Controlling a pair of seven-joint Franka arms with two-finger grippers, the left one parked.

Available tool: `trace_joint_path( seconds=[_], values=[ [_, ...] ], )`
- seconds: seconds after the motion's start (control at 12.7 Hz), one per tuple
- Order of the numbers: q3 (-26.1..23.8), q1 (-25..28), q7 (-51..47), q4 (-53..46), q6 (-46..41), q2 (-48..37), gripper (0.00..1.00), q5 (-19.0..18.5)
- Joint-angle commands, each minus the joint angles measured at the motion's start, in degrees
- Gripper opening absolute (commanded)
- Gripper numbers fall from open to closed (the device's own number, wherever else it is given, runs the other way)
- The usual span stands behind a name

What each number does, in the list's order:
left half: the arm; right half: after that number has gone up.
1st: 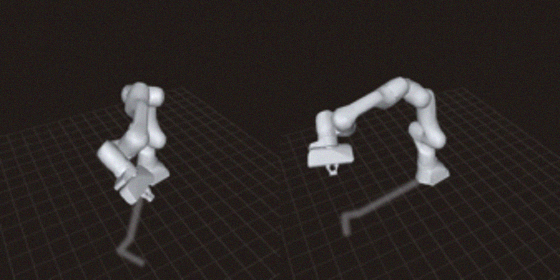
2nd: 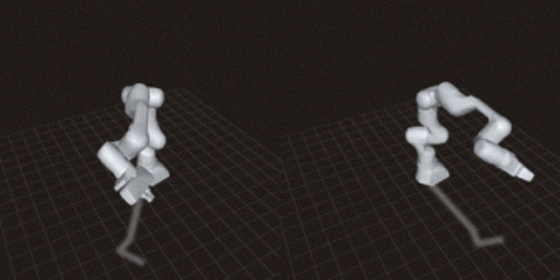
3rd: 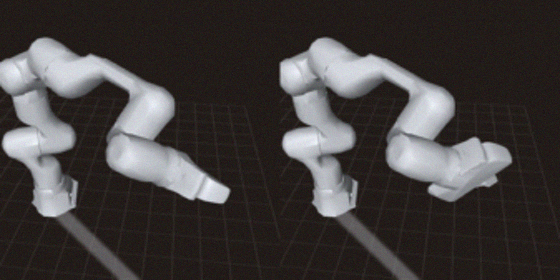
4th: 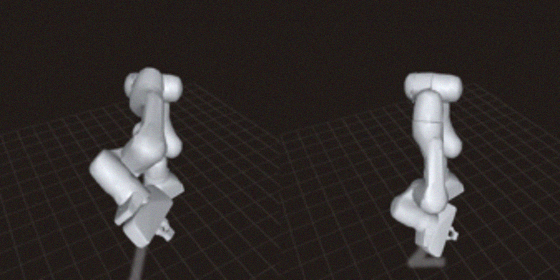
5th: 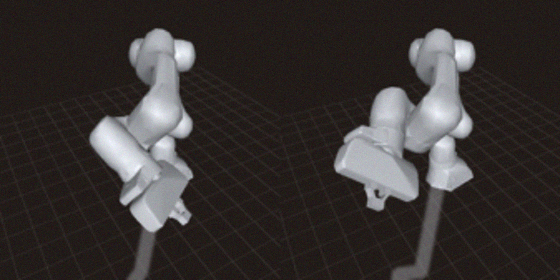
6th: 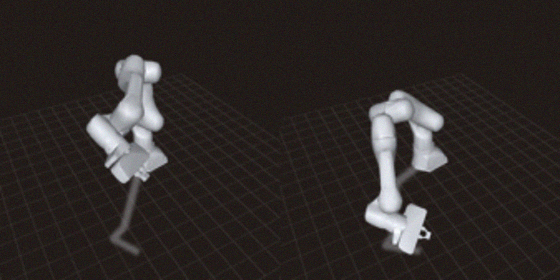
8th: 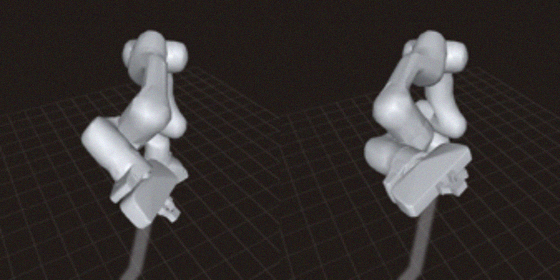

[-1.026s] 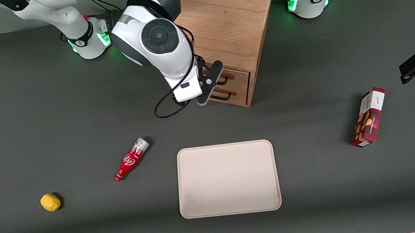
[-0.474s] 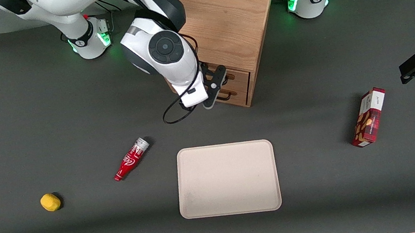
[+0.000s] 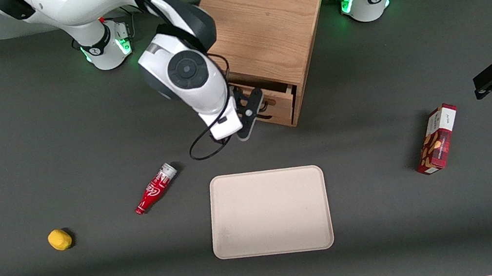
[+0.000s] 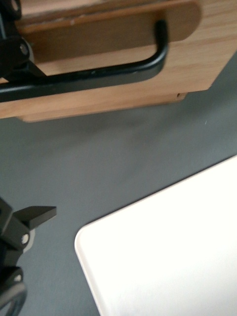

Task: Open upper drawer
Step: 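Pull the upper drawer outward from the cabinet with the right gripper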

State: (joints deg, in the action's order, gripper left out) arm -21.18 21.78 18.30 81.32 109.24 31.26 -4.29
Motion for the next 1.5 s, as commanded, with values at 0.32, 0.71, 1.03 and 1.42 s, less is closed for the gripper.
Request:
trace_joint_path(
  seconds=[0.32,0.71,1.03,1.42],
  values=[
    [7.2,0.6,7.5,-7.8,3.3,4.1,1.0,-1.1],
    [12.0,0.4,9.3,-8.4,10.3,4.5,1.0,-0.5],
    [15.7,0.4,12.4,-9.9,11.3,5.8,1.0,5.6],
    [16.5,0.2,12.5,-11.4,12.0,7.0,1.0,7.8]
  ],
)
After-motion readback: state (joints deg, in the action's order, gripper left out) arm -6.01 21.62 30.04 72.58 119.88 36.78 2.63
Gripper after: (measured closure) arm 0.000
